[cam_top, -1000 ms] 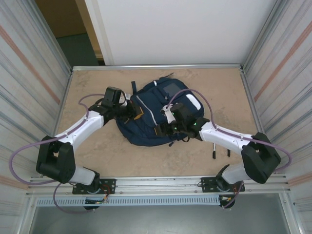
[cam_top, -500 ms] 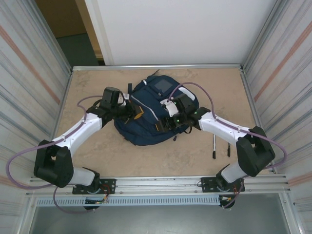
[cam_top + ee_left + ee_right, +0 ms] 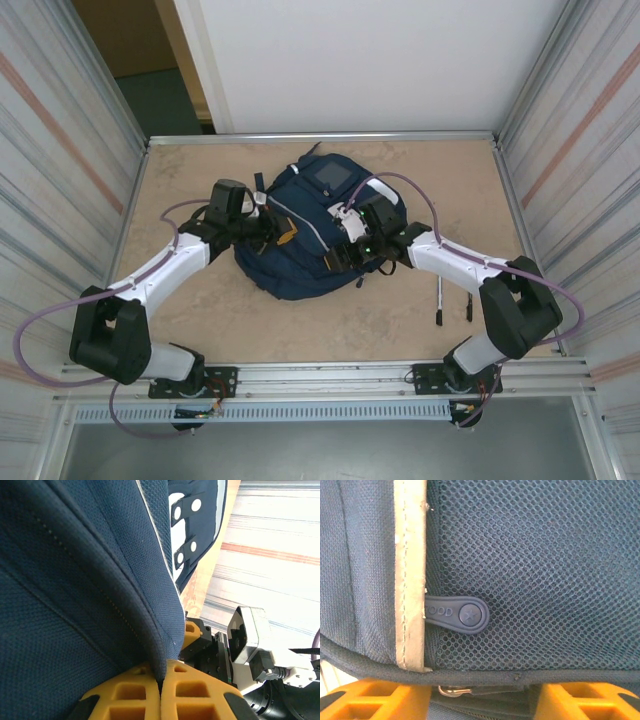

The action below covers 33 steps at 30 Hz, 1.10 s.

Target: Pack the student bag

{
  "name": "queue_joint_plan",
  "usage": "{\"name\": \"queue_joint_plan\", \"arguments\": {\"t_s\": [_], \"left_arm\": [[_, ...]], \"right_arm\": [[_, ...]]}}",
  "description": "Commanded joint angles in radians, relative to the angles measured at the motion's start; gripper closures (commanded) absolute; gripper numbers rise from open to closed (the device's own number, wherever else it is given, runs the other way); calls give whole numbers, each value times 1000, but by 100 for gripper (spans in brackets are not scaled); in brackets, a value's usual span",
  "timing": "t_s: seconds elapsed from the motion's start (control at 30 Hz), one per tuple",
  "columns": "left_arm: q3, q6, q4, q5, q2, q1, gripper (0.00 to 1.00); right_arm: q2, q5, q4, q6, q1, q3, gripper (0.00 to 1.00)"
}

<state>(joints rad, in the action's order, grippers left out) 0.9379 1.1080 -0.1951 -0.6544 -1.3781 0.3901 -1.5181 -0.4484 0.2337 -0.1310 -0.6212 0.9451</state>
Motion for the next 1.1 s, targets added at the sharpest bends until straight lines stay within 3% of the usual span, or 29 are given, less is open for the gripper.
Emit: {"name": "queue_joint_plan", "arguments": {"t_s": [0.0,0.2,0.33,0.53,0.67,0.77,0.87,1.03,1.07], "left_arm": [[9,4,60,-137,5,27,100],[0,-20,30,-84,1,23,100],[-20,-24,34,-25,-5,22,100],[-31,-31,62,21,-29,24,100],[-34,-31,74,33,-55,26,100],[-76,15,150,67,-69,50,100],[-94,36,198,86,-97,73,100],[-87,-26,144,165,-125,102,100],[-84,-45,116,168,-125,99,95]], "right_arm": [[26,-98,-33,37,-18,49,57],[62,-95,49,38,-23,64,71],[57,-89,123,20,-35,98,88],[4,-125,215,-108,-61,178,100],[-71,-88,332,-268,-83,280,99],[-108,-110,241,-383,-137,273,98],[-142,-58,143,-465,-200,279,89],[-175,26,34,-530,-237,274,88],[-164,43,26,-527,-239,266,85]]}}
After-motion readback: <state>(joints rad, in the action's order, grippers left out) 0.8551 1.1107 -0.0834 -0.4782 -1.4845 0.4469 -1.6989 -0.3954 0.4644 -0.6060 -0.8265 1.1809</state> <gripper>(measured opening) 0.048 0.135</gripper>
